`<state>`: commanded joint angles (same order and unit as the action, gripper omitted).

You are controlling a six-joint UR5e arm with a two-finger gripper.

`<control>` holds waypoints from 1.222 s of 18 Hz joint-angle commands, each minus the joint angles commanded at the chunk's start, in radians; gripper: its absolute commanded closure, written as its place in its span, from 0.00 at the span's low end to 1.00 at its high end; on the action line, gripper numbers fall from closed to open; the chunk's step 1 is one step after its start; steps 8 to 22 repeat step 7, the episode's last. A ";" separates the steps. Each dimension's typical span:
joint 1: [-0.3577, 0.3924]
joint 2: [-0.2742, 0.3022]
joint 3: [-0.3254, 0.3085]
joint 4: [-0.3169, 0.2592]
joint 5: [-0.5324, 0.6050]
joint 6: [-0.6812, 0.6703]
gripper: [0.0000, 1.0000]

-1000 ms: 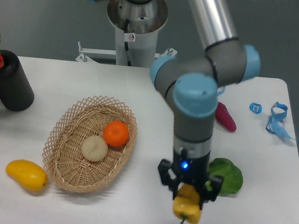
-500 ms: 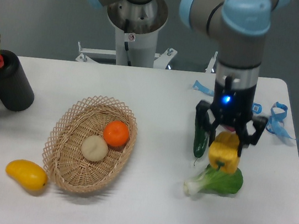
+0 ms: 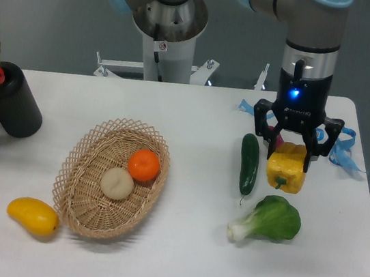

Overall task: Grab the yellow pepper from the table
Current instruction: 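Lift the held pepper and carry it up beside the cucumber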

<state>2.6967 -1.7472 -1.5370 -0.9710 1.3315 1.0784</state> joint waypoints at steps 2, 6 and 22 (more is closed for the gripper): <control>0.002 0.000 0.000 0.000 0.000 -0.002 0.52; 0.003 -0.002 0.000 0.003 -0.012 -0.009 0.52; 0.005 -0.002 0.000 0.003 -0.017 -0.009 0.52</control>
